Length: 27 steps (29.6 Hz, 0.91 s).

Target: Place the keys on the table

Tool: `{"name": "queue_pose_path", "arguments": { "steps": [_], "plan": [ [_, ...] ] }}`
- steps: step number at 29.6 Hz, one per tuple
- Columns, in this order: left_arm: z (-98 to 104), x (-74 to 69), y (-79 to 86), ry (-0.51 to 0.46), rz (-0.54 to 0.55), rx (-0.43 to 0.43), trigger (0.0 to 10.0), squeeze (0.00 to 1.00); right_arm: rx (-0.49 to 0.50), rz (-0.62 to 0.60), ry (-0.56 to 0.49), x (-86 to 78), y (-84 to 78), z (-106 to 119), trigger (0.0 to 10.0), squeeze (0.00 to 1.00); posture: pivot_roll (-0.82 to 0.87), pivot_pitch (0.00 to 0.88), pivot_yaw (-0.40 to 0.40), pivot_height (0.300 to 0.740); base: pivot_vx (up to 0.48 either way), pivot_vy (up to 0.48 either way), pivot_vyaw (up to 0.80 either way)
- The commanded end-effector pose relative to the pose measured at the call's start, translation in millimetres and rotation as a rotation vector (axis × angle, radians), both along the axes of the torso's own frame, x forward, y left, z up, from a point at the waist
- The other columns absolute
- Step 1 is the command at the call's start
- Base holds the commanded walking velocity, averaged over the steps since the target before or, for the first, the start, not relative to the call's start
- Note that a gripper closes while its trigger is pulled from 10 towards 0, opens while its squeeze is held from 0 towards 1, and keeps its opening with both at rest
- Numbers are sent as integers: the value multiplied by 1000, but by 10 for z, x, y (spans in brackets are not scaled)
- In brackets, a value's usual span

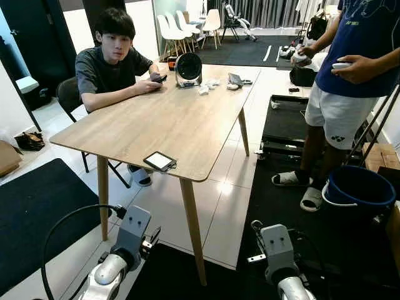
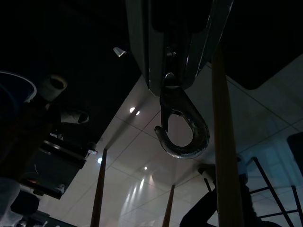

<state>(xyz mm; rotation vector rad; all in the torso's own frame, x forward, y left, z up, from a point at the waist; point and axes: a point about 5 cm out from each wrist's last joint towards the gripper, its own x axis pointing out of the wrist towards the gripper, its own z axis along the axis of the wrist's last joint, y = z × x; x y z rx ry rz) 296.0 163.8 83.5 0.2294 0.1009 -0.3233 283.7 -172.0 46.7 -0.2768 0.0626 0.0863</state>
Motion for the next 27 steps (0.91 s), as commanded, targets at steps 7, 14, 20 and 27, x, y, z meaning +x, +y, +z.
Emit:
{"name": "queue_pose_path", "arguments": {
  "steps": [7,14,20,27],
  "plan": [
    [78,83,65,-52,97,-9,10000,0,-23,75,-28,66,99,85,10000,0,-11,87,19,740,0,0,0],
    [88,48,18,-63,116,-36,10000,0,-2,90,-33,133,153,128,10000,0,8,84,4,740,0,0,0],
    [92,22,21,-73,116,-27,10000,0,40,110,-62,133,235,169,10000,0,20,82,7,740,0,0,0],
    [121,20,22,-91,103,-21,10000,0,63,112,-94,142,271,226,10000,0,20,82,12,740,0,0,0]
  ]
}}
